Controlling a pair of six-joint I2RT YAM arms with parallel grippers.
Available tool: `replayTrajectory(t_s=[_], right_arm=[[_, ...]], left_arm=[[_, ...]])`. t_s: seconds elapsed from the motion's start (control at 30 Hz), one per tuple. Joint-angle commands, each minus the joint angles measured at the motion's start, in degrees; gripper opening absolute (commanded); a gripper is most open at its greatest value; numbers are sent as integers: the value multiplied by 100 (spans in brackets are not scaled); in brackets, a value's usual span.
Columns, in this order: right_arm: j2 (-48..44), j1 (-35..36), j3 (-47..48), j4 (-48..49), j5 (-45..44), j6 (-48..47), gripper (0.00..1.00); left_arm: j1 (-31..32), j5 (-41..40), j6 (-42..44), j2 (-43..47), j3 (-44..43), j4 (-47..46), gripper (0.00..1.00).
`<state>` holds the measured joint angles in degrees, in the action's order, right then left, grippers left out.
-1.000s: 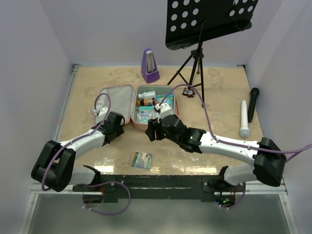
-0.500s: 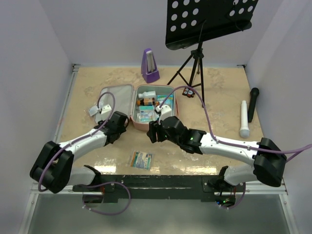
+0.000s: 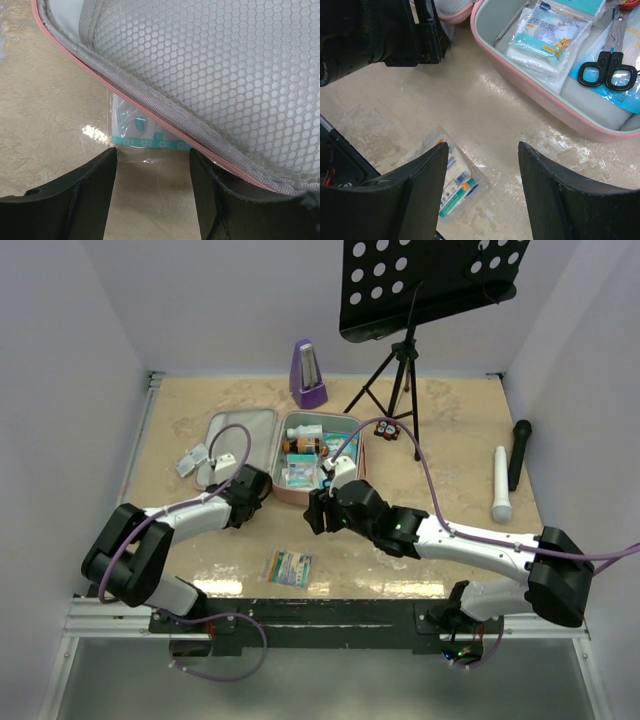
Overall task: Organize the medicine kit
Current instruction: Pick up the medicine pouch from the center of the board.
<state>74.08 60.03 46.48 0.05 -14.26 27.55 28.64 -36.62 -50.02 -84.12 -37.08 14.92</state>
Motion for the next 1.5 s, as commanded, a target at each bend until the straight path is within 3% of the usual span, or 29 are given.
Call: replayTrajectory(t_s=[0.0, 0.23, 0.73, 0.9, 1.27, 1.47], right_arm=[[-175, -18, -69, 65, -42, 5, 63], [-79, -18, -87, 118, -6, 5, 62], [-184, -18, -51, 3, 11, 22, 63], [-236, -18, -78, 3, 11, 49, 62], [-210, -18, 19, 3, 11, 13, 62], [-175, -18, 72, 3, 11, 22, 62]], left_arm=[[10, -144, -140, 96, -28, -454, 64], [-8, -249, -25, 721, 246, -806, 67], [-166, -117, -8, -430, -203, -824, 68], [-166, 67, -87, -536, -81, -850, 52], [-149, 418, -61, 333, 254, -657, 0], [-105, 831, -104, 1641, 535, -60, 0]])
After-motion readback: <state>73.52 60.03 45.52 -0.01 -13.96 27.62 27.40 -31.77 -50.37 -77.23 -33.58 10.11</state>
